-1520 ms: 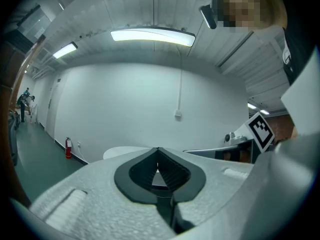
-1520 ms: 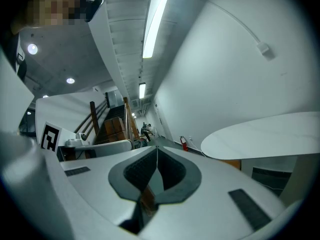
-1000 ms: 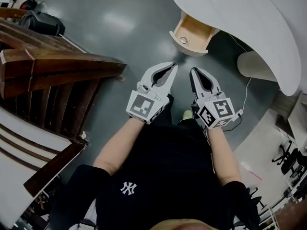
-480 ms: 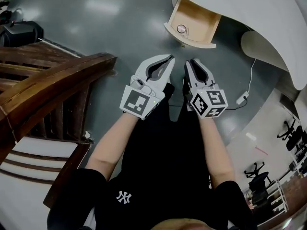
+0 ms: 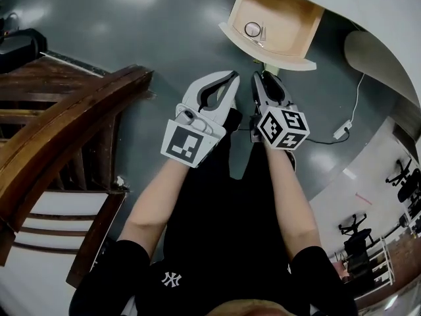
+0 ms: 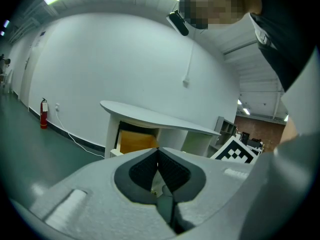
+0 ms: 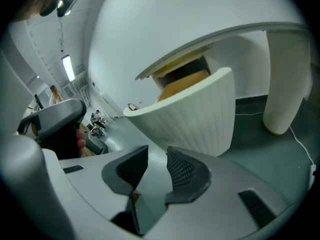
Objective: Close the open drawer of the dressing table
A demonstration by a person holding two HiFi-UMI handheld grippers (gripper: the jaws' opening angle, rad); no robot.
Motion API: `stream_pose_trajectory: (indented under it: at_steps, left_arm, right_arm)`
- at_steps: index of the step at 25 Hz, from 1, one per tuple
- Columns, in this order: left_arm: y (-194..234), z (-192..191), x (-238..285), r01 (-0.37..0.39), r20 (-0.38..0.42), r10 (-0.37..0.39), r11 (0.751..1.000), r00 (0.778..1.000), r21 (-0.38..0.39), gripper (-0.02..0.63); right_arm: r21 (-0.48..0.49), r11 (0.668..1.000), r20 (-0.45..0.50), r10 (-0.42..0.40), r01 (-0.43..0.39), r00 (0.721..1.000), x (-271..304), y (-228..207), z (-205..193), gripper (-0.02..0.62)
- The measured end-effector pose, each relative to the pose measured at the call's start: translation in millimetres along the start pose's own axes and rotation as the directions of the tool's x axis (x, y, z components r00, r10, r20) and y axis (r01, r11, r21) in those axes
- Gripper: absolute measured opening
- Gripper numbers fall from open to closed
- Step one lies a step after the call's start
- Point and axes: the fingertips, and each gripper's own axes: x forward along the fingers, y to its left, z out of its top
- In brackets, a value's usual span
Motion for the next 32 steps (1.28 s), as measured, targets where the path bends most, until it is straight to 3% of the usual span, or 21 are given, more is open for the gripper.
stream_pose_trajectory:
  at_steps: [6,12,14,20,32]
  left_arm:
    - [15,-33,11,-0.011,-0.027,0.010,1.000,1.000,-0.026,0.011]
    - [22,-43,23,-0.007,-0.025,0.006,0.999,1.000,-0.031,0.011]
    - [25,-41,25,-0.009,-0.019,0.008,0.999,1.000,-0.034,0.011]
    - [33,-38,35,-0.013,-0.021,0.013,0.999,1.000,-0.035,0.011]
    - [60,-16,78,-0.030,0.029,0.031,0.999,0.999,-0.023,0.011]
  right_arm:
    - [0.118,0.993,-0.013,-0.015,0.017,1.000,40,-25,-23,0.149]
    - [0.167,0.986,0.019,0.028,-0.030,0.999,60,-29,-27,0.146]
    - [0.165,0.985,0.028,0.041,-0.045,0.999,62,-25,-24,0.118]
    - [0.116,0.993,0.026,0.031,-0.034,0.999,66,-28,-14,0.114]
    - [0.053,0.998,0.092,0.017,-0.022,0.996,101,-50,53,0.112]
